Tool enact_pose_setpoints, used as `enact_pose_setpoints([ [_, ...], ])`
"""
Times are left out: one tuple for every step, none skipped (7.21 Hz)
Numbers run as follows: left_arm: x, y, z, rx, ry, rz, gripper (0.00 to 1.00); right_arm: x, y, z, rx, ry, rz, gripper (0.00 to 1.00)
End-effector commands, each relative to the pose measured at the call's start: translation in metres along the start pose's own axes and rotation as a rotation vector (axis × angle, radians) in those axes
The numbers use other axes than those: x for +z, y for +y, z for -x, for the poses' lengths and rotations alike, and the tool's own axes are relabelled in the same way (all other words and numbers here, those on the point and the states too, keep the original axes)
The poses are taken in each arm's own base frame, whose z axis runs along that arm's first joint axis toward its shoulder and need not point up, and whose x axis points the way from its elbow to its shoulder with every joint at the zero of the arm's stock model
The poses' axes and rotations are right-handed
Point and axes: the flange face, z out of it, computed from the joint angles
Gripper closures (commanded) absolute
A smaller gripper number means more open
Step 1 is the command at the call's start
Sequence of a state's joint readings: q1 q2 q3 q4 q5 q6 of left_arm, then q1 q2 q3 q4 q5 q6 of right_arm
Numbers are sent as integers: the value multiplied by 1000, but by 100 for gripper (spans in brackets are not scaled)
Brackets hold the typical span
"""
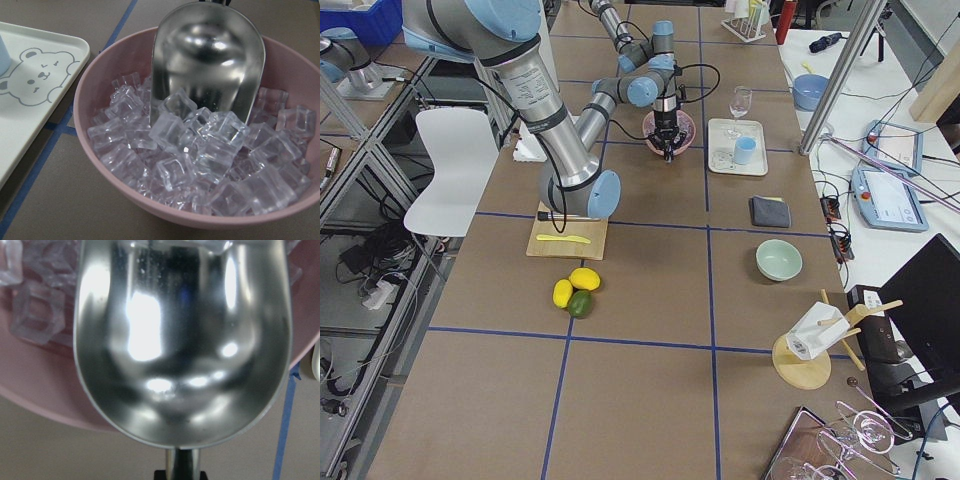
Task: Put ice in cup with scoop
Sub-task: 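Lift the scoop full of ice cubes out of the bowl with the right gripper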
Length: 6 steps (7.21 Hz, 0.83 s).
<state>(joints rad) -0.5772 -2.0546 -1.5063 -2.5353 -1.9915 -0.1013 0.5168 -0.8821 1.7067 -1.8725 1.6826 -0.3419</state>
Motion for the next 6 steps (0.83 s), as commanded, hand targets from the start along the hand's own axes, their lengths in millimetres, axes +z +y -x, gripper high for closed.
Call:
enact_pose_setpoints([
  [-3, 0, 5, -2, -7, 0, 0, 4, 0, 3, 52, -11, -85, 100],
  [-4, 1, 7, -4, -11, 2, 0, 2, -2, 4, 64, -16, -108, 100],
  [-5, 1, 8, -4, -11, 2, 0, 0, -3, 4, 65, -15, -118, 100],
  [-4, 0, 8, -4, -11, 2, 0, -3, -1, -1, 71, -17, -123, 100],
  [-4, 0, 8, -5, -11, 4, 0, -11, 3, -5, 77, -33, -144, 100],
  [-5, 0, 7, -4, -11, 2, 0, -20, 6, -8, 82, -31, -160, 100],
])
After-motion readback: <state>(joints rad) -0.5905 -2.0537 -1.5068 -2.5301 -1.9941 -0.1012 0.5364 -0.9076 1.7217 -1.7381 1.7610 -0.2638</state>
